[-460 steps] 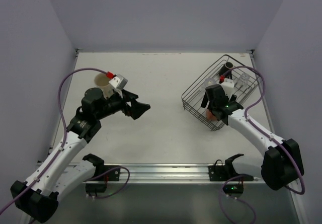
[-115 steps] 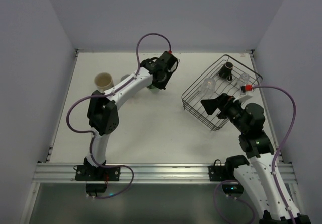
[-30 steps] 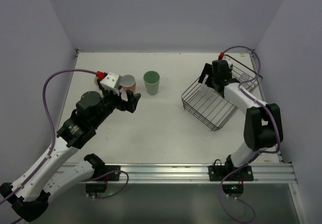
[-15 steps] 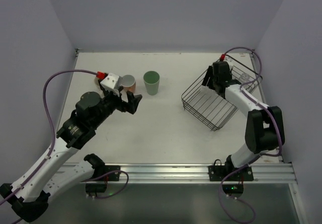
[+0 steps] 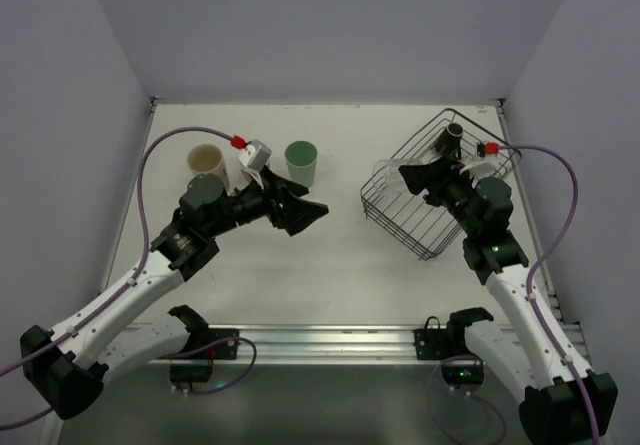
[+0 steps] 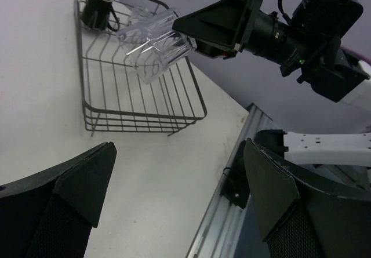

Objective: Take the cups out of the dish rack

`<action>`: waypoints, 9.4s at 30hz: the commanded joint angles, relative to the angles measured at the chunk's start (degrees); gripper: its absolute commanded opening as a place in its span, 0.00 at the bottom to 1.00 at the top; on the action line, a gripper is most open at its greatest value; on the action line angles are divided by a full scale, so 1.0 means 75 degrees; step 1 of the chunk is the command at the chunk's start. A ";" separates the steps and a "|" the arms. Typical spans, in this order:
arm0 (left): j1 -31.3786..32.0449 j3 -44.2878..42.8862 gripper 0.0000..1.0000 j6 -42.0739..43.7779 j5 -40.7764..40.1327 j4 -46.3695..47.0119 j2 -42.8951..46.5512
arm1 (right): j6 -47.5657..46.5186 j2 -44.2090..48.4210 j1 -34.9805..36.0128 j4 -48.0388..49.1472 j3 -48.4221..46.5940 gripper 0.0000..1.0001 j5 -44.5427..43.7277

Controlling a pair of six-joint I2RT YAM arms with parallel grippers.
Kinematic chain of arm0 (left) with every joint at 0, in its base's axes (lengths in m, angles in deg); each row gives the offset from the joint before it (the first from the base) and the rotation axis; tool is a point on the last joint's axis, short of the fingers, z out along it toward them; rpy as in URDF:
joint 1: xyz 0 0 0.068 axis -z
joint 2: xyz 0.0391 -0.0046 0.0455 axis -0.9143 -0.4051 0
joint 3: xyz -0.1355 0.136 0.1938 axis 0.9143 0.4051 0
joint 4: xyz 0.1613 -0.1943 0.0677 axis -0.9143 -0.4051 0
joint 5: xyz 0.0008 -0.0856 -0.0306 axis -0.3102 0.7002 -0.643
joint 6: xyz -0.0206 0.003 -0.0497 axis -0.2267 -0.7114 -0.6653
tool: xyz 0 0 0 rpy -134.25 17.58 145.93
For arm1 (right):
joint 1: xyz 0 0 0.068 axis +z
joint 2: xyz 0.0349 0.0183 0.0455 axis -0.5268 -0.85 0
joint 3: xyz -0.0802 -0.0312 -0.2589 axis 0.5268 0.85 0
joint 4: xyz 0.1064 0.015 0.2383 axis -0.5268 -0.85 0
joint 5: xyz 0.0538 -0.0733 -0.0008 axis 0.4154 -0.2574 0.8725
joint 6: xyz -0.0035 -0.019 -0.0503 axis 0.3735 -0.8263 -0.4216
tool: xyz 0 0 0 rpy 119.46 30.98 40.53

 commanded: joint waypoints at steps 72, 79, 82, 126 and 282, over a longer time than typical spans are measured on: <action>0.0211 -0.0991 0.00 0.1474 -0.5041 -0.6217 -0.2522 | -0.0231 0.2460 -0.0017 -0.1369 0.1107 0.99 0.1638; -0.0446 -0.1307 0.00 0.1813 -0.5133 -0.6580 -0.3458 | -0.0208 0.2390 -0.0017 -0.1041 0.1434 0.99 0.1931; -0.0715 -0.1400 0.00 0.1978 -0.5027 -0.6731 -0.3880 | -0.0173 0.2413 -0.0005 -0.0889 0.1552 0.99 0.1978; -0.1255 -0.1286 1.00 0.1861 -0.0060 -0.2093 0.0148 | -0.1437 -0.1170 -0.0075 -0.1451 -0.1678 0.87 -0.2776; 0.1358 -0.3943 0.01 0.2388 -0.5472 -0.6005 -0.7009 | 0.0038 0.2319 0.0440 -0.0349 0.1833 0.99 0.1674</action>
